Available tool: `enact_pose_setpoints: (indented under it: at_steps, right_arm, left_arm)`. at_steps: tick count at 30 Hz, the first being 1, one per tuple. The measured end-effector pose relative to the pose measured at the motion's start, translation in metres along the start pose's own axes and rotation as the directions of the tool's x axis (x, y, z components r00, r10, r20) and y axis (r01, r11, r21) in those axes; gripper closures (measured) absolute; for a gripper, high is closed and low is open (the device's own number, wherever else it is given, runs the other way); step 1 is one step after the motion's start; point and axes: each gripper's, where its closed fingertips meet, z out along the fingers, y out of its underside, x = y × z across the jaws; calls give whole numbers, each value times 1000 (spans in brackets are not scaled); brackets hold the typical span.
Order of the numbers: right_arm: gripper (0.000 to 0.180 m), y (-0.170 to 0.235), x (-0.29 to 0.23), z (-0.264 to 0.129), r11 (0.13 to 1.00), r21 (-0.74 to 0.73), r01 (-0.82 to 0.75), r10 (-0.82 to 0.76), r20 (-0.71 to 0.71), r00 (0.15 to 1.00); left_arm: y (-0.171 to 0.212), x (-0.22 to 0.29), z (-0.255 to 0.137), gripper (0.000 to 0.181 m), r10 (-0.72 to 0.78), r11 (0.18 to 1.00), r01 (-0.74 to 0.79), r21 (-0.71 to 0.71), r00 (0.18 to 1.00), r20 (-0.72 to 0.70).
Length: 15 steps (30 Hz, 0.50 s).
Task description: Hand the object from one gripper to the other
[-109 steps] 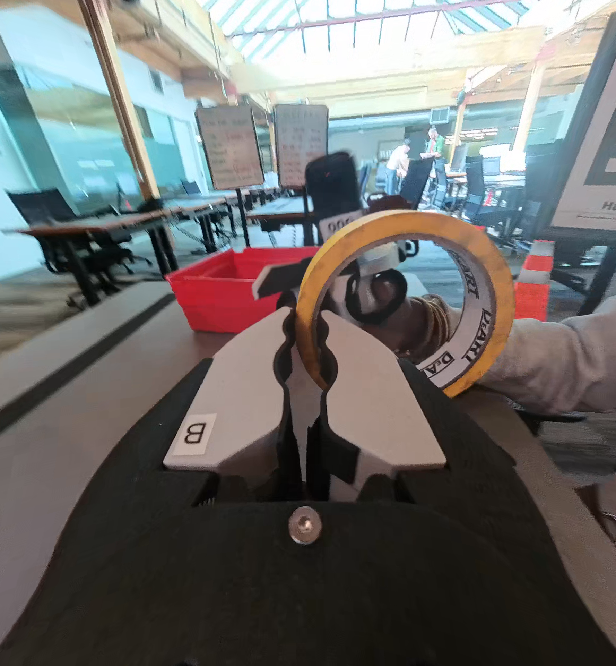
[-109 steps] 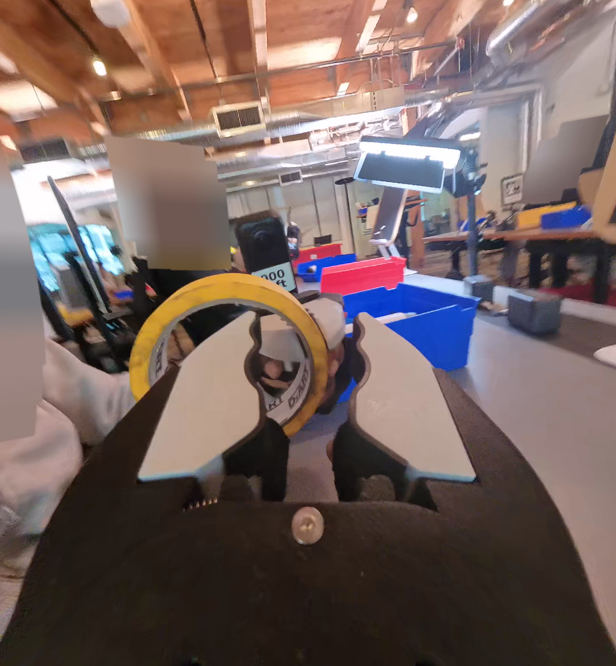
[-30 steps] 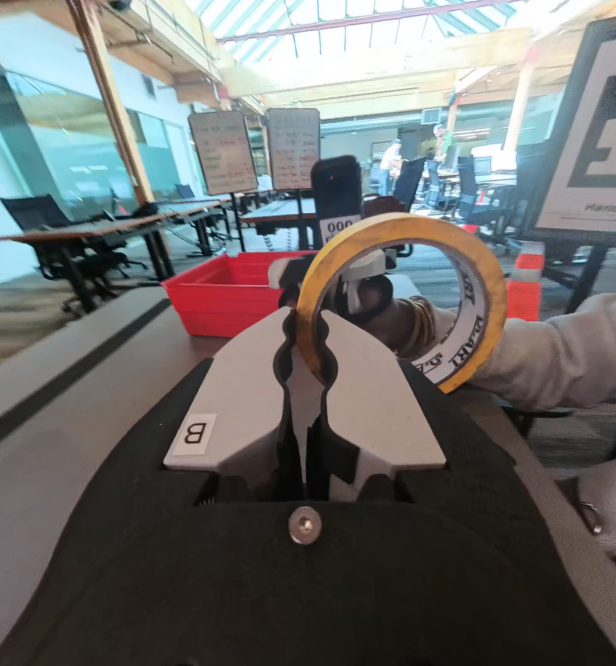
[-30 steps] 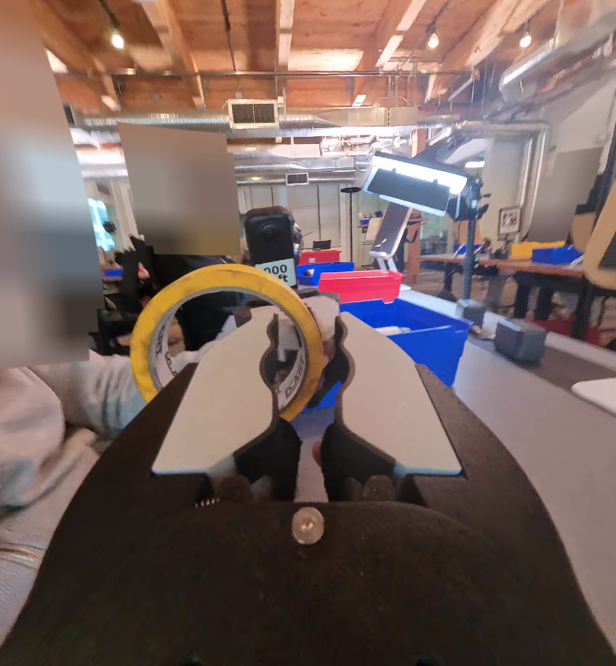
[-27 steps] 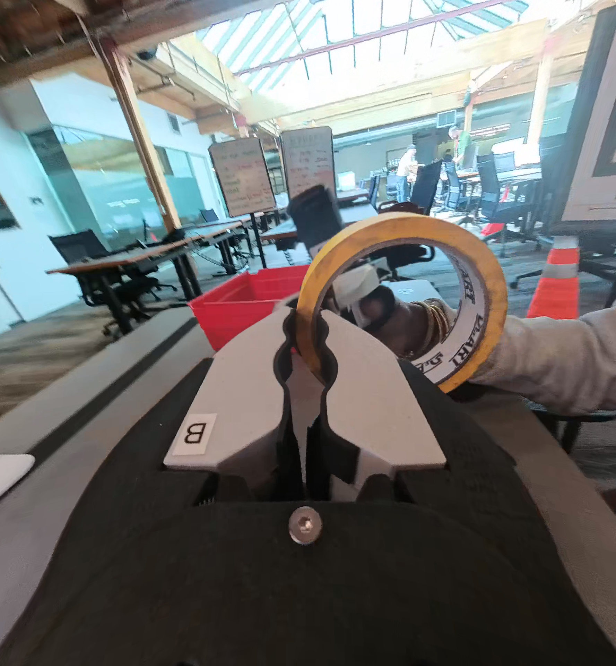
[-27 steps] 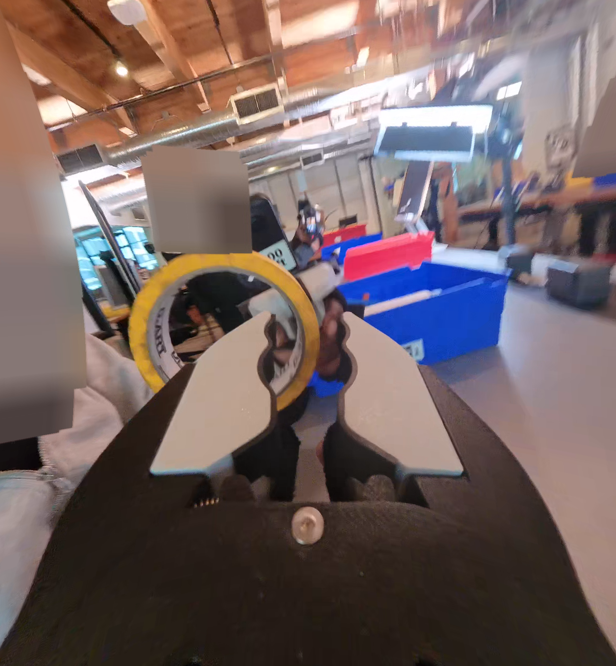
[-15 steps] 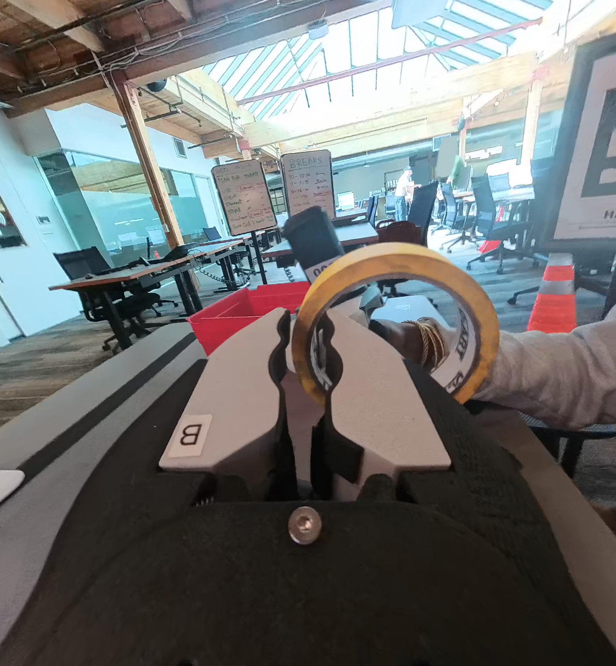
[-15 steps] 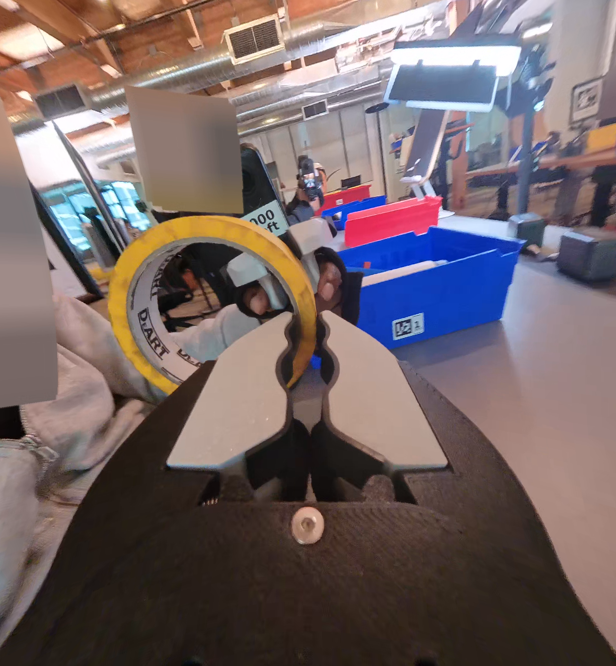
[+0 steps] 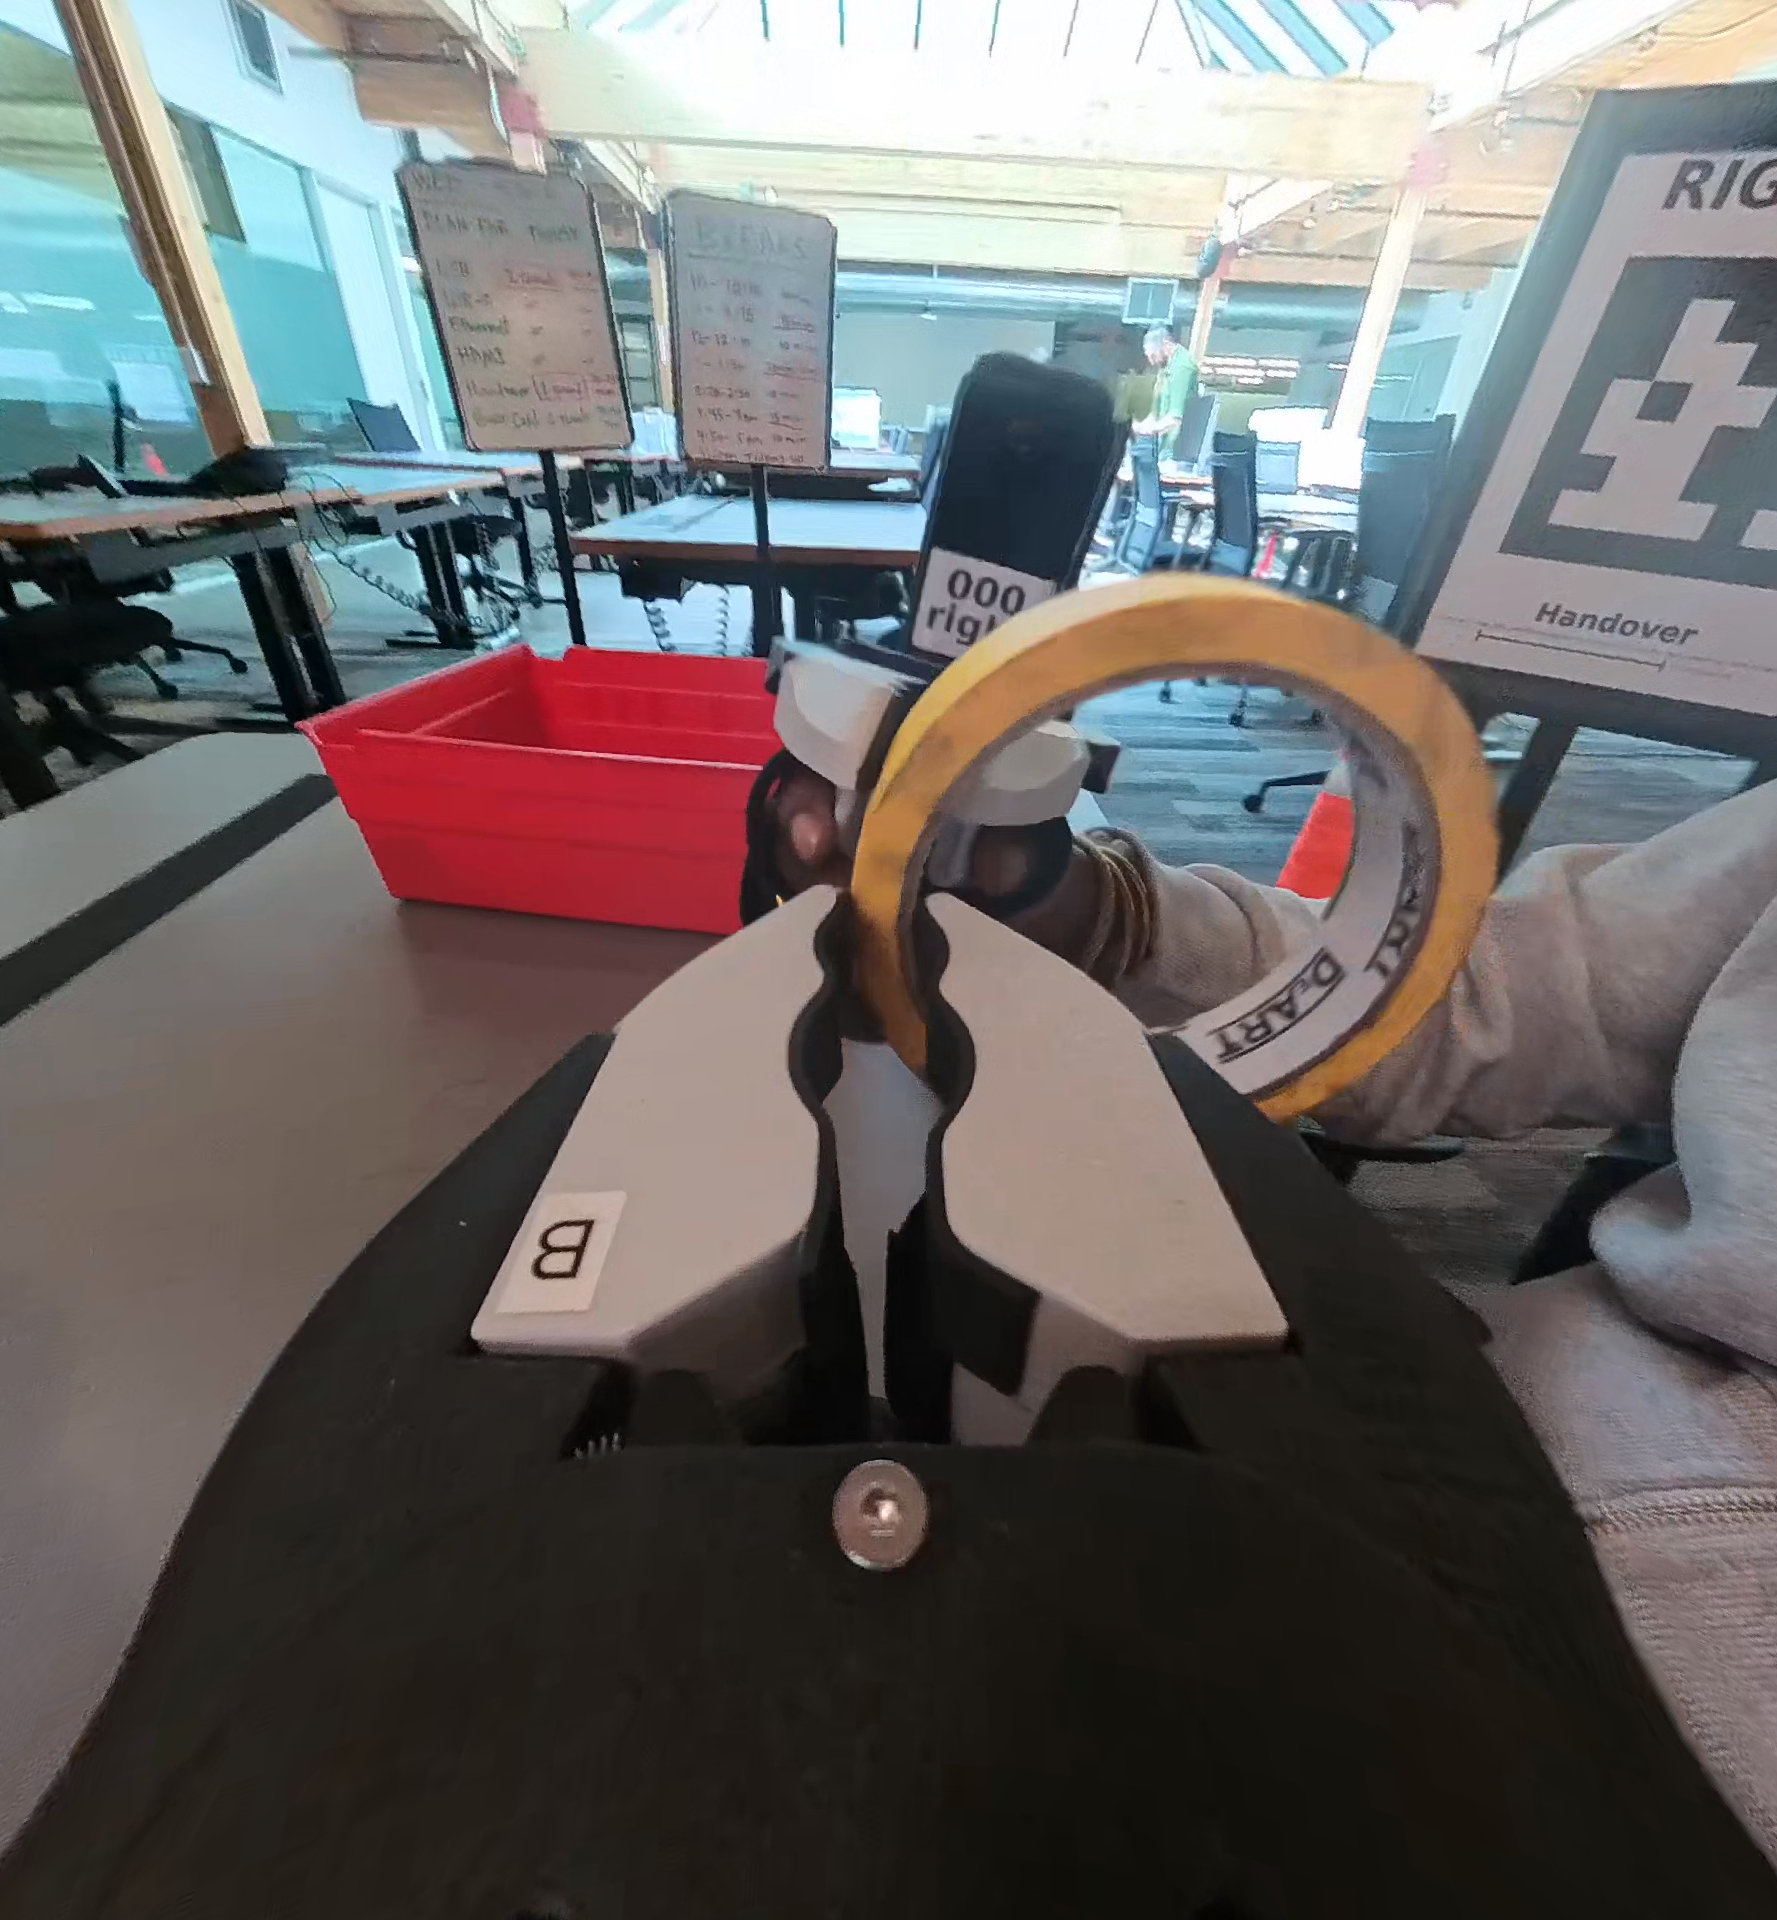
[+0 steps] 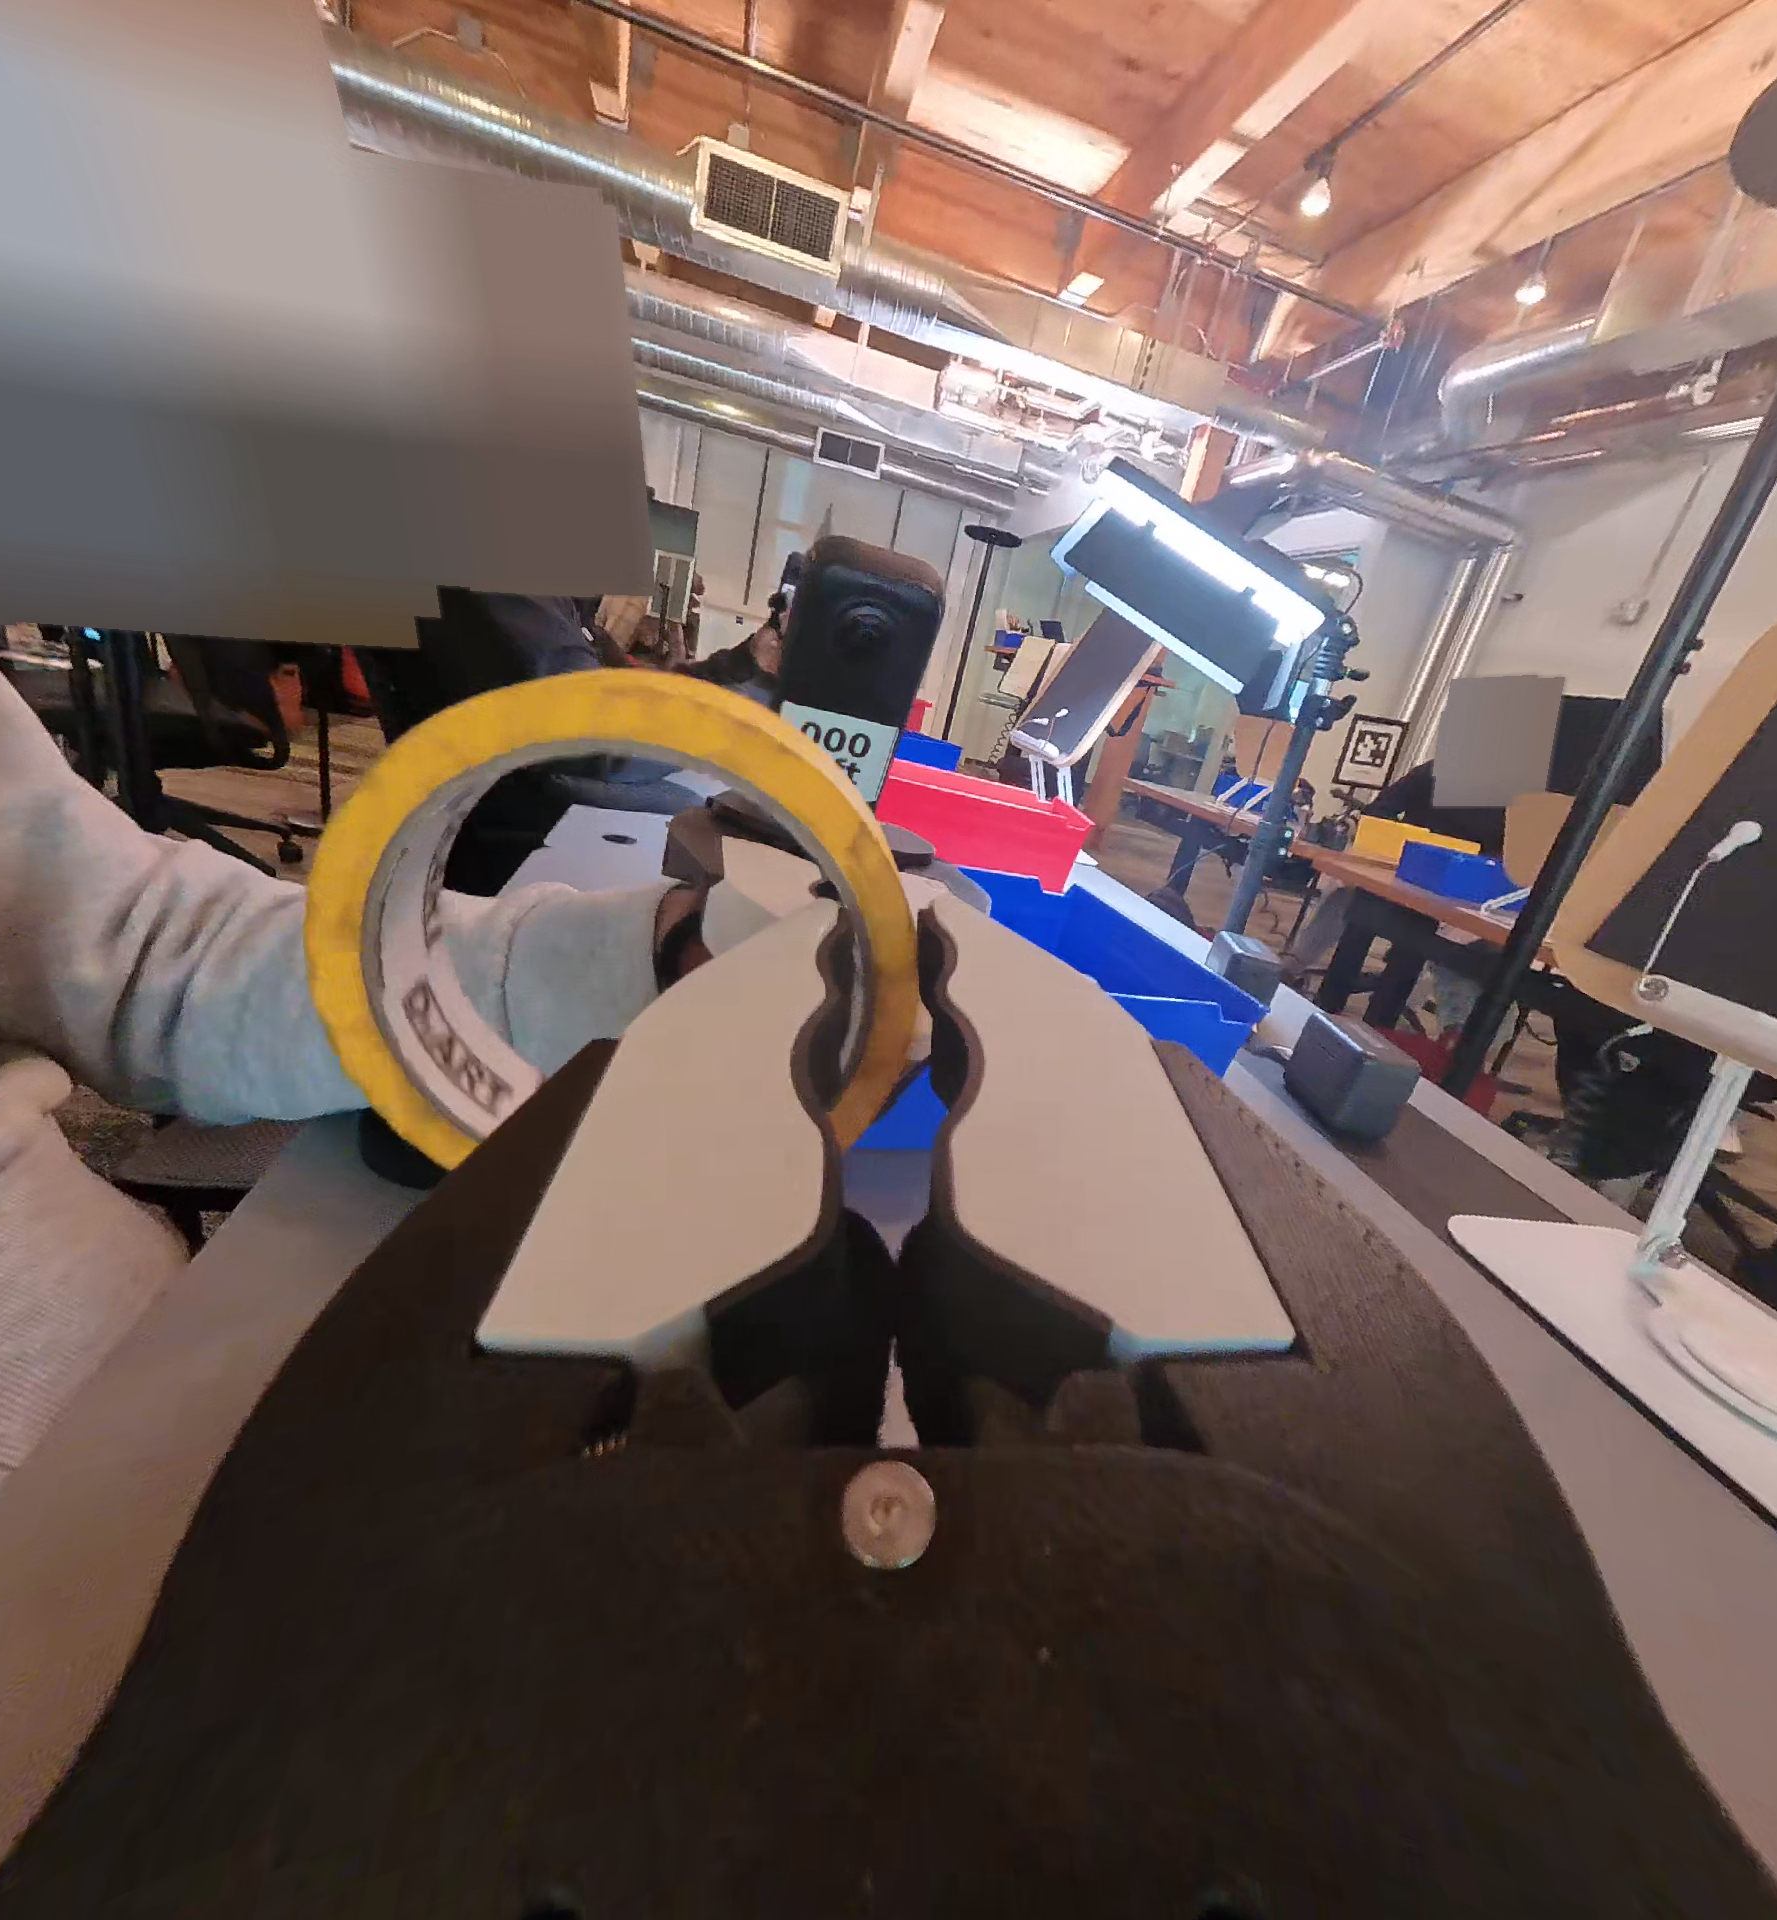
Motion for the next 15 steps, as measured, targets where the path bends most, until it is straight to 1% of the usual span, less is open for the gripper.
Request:
enact_pose_setpoints:
  at_steps: [3, 5, 6, 8, 11, 13, 15]
  right_arm:
    - [163, 0, 3, 1, 996, 11, -85, 85, 3, 996]
    - [149, 1, 7, 0, 980, 30, -196, 196, 6, 981]
    - [147, 2, 11, -1, 963, 36, -268, 268, 9, 963]
    - [143, 9, 17, -2, 904, 21, -426, 426, 20, 905]
    - [142, 20, 16, -1, 768, -19, -640, 639, 90, 764]
    - [144, 23, 11, 1, 701, -50, -711, 710, 143, 690]
    - [146, 28, 6, 4, 687, -89, -722, 726, 148, 672]
  left_arm:
    - [-3, -6, -3, 171, 91, 996, -92, 8, 994, 61]
    - [-8, -8, -5, 171, 151, 988, -154, 28, 984, 90]
    - [-11, -8, -7, 171, 178, 982, -184, 47, 978, 104]
    - [-18, -9, -9, 171, 225, 969, -237, 74, 964, 140]
    - [-23, -13, -14, 171, 280, 951, -300, 80, 941, 192]
    - [-23, -14, -15, 171, 296, 946, -316, 75, 934, 199]
    - [-23, -14, -15, 171, 312, 940, -332, 71, 927, 207]
